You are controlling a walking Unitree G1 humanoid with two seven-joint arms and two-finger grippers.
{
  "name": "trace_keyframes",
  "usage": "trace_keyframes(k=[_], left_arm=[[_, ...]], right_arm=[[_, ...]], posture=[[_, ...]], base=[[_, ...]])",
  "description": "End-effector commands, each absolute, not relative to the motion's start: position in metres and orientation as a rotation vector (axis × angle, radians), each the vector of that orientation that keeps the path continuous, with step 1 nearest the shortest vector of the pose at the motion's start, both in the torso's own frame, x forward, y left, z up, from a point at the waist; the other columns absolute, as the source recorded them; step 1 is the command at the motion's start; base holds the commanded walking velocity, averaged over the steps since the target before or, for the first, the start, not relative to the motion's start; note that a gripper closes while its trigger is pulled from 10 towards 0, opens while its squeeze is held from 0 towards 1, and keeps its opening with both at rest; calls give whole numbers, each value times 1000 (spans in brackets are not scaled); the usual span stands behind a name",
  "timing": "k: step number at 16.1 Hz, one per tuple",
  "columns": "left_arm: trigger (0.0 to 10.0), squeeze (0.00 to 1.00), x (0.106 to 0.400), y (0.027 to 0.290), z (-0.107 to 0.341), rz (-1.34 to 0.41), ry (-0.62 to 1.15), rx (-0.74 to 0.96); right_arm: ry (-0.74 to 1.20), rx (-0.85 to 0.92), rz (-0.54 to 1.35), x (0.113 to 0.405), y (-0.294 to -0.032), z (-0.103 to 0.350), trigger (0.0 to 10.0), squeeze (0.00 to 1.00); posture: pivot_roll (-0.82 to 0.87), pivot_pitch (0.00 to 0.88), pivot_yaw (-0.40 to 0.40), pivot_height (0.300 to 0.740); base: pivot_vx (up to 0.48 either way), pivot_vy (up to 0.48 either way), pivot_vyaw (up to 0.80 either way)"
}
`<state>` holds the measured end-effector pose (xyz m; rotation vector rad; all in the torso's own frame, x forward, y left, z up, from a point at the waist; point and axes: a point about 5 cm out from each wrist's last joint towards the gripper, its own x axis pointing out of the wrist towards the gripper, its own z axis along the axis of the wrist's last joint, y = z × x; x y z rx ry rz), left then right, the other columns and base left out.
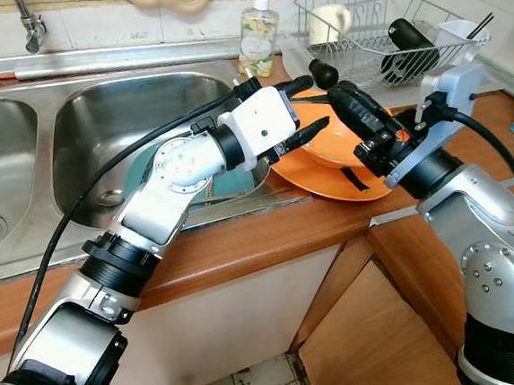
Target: Kitchen organization
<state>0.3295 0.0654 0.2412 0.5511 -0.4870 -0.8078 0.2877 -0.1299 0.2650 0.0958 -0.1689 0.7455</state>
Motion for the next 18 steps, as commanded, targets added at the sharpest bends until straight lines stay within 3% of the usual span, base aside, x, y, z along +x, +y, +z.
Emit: trace_keyframes(k=[1, 12, 13, 14, 15, 16, 18], left_arm=[[0, 0, 333, 71, 241, -779, -477, 571], [0, 0, 341, 83, 235, -716, -434, 650], [0, 0, 342, 84, 235, -713, -433, 655], [0, 0, 342, 84, 235, -710, -433, 658], [0, 0, 343, 86, 236, -702, -432, 661], [0, 0, 344, 89, 236, -693, -429, 667], [0, 0, 345, 94, 237, -678, -424, 678]], right_arm=[[-186, 88, 779, 284, -125, 270, 0, 0], [-175, 95, 781, 284, -122, 268, 314, 0], [-174, 96, 782, 284, -121, 267, 1059, 0], [-171, 97, 785, 283, -121, 267, 3725, 0], [-164, 96, 787, 283, -121, 266, 8824, 0], [-158, 109, 780, 284, -121, 265, 10000, 1000], [-155, 113, 780, 284, -120, 264, 10000, 1000]], posture=[[-138, 0, 23, 740], [-137, 0, 26, 740], [-136, 0, 26, 740], [-136, 0, 26, 740], [-136, 0, 26, 740], [-133, 0, 28, 740], [-131, 0, 29, 740]], base=[[0, 0, 0], [0, 0, 0], [0, 0, 0], [0, 0, 0], [0, 0, 0], [0, 0, 0], [0, 0, 0]])
